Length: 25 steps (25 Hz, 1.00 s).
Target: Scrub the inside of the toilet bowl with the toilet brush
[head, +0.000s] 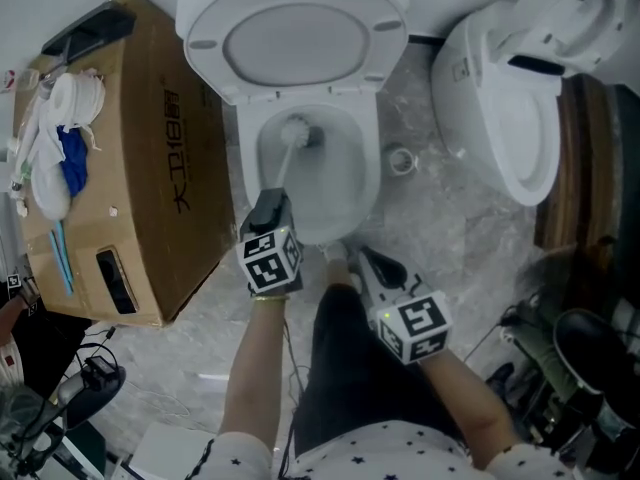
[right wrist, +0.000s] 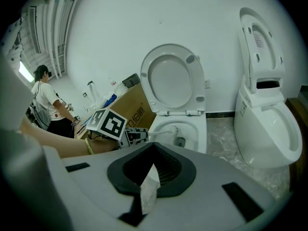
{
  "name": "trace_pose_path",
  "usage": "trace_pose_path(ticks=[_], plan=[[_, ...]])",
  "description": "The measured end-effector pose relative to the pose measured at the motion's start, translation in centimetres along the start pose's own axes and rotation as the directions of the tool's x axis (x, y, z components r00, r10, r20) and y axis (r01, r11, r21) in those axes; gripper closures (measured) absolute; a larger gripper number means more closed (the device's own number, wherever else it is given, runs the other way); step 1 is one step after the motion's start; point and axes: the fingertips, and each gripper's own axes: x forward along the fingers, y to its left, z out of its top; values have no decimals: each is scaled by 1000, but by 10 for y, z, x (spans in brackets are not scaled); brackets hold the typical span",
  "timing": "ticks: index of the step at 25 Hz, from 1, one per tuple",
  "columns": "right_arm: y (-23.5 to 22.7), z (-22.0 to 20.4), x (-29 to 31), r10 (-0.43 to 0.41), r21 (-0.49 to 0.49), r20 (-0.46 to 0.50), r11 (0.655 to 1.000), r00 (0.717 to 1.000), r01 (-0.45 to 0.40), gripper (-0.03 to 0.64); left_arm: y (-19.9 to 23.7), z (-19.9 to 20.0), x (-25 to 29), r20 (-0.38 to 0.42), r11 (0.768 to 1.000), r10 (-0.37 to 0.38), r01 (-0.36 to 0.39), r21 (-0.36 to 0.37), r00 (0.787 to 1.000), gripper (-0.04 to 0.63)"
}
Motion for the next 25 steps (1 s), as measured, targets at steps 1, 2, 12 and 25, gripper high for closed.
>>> trace_pose_path(ticks=[1,2,12,25], plan=[[0,-1,2,0,2,-1,1000,1000,0,611,1,1,2,0,1000,2,-2,1,1000,448],[-1,-1,4,1,4,-2,1000,1000,-1,611,2,1,5,0,1000,4,-4,0,1000,448],[1,1,14,8,15,-7,1000,1000,-8,611,13,5,14,-6,999,27,-27,-21,1000,448],[12,7,13,17,10,6,1000,1000,-17,611,30,-7,1,-29,997,64,-65,-39,998,448]])
